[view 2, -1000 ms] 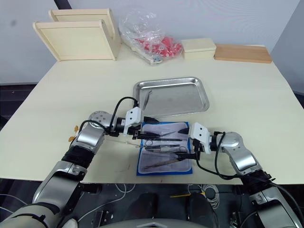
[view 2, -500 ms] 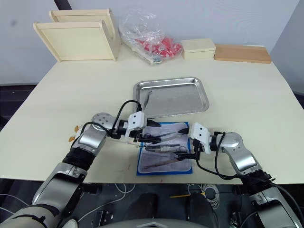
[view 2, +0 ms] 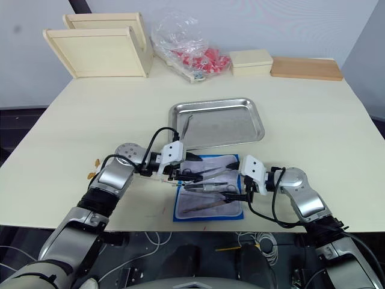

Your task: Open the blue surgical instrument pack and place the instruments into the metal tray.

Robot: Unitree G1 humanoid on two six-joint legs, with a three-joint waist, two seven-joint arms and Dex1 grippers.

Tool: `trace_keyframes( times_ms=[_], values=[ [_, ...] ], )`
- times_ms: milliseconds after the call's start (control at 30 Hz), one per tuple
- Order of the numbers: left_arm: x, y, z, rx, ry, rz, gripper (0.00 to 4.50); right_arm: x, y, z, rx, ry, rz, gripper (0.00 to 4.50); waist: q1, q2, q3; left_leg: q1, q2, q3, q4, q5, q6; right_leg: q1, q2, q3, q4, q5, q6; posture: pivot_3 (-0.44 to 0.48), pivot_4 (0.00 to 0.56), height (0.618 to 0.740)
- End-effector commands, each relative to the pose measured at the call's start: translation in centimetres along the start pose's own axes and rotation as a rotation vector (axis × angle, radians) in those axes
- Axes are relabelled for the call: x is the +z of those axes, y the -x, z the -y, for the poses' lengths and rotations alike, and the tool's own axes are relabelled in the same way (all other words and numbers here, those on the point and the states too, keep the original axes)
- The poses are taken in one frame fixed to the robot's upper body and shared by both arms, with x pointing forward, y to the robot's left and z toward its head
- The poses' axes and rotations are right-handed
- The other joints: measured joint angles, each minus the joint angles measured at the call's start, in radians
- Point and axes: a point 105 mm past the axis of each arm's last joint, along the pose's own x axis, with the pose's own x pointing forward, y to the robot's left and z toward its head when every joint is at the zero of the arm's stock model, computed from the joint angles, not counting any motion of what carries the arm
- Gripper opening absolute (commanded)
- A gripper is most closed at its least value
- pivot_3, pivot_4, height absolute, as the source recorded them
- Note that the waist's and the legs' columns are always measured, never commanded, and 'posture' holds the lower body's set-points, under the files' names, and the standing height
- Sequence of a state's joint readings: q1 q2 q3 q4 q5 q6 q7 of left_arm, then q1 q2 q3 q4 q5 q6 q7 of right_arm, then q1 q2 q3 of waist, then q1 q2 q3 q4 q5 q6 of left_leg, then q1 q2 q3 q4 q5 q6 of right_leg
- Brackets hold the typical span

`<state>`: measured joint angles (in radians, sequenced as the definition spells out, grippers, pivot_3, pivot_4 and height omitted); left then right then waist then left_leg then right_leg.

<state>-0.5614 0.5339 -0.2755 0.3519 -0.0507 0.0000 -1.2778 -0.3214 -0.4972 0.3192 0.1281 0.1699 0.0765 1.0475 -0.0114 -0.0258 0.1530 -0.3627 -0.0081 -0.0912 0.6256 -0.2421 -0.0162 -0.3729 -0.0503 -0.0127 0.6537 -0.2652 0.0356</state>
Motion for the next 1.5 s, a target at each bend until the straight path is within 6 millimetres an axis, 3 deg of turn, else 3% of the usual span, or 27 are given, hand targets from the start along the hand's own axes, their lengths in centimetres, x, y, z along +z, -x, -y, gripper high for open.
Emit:
trace_keyframes(
  times_ms=[33,133,567,1033,1500],
  values=[
    [0.2,0.1,0.2,-0.013,-0.001,-0.004,1.19,-5.6,0.6,-1.5,-0.002,-0.117,-0.210,4.50,0.000,0.000,0.000,0.000,0.000,0.000,0.000,0.000,0.000,0.000,0.000,0.000,0.000,0.000,0.000,0.000,0.150,0.740],
    [0.3,0.1,0.1,-0.016,0.009,-0.013,0.03,-5.6,0.7,-1.5,-0.003,-0.117,-0.212,4.50,0.000,0.000,0.000,0.000,0.000,0.000,0.002,0.000,0.000,0.000,0.000,0.000,0.002,0.000,0.000,0.000,0.150,0.740],
    [1.5,0.6,-0.7,-0.026,-0.032,-0.086,0.03,-5.8,0.7,-1.8,0.000,-0.124,-0.218,4.50,0.000,0.000,0.000,0.000,0.000,0.000,0.003,0.000,0.000,0.000,0.000,0.000,0.003,0.000,0.000,0.000,0.150,0.740],
    [4.1,1.5,-1.1,-0.030,0.000,-0.213,0.03,-6.0,0.1,-2.1,0.000,-0.135,-0.214,4.50,-0.004,0.000,0.000,0.000,0.001,0.000,0.003,0.000,0.000,-0.001,0.001,0.000,0.003,0.000,0.000,0.000,0.150,0.740],
    [3.8,3.1,-1.2,-0.017,0.017,-0.254,0.03,-6.1,0.1,-2.0,-0.010,-0.138,-0.216,4.50,-0.004,0.000,0.001,-0.001,0.003,0.001,0.003,0.000,0.000,-0.001,0.002,0.001,0.003,0.000,0.000,0.000,0.150,0.740]
  ],
)
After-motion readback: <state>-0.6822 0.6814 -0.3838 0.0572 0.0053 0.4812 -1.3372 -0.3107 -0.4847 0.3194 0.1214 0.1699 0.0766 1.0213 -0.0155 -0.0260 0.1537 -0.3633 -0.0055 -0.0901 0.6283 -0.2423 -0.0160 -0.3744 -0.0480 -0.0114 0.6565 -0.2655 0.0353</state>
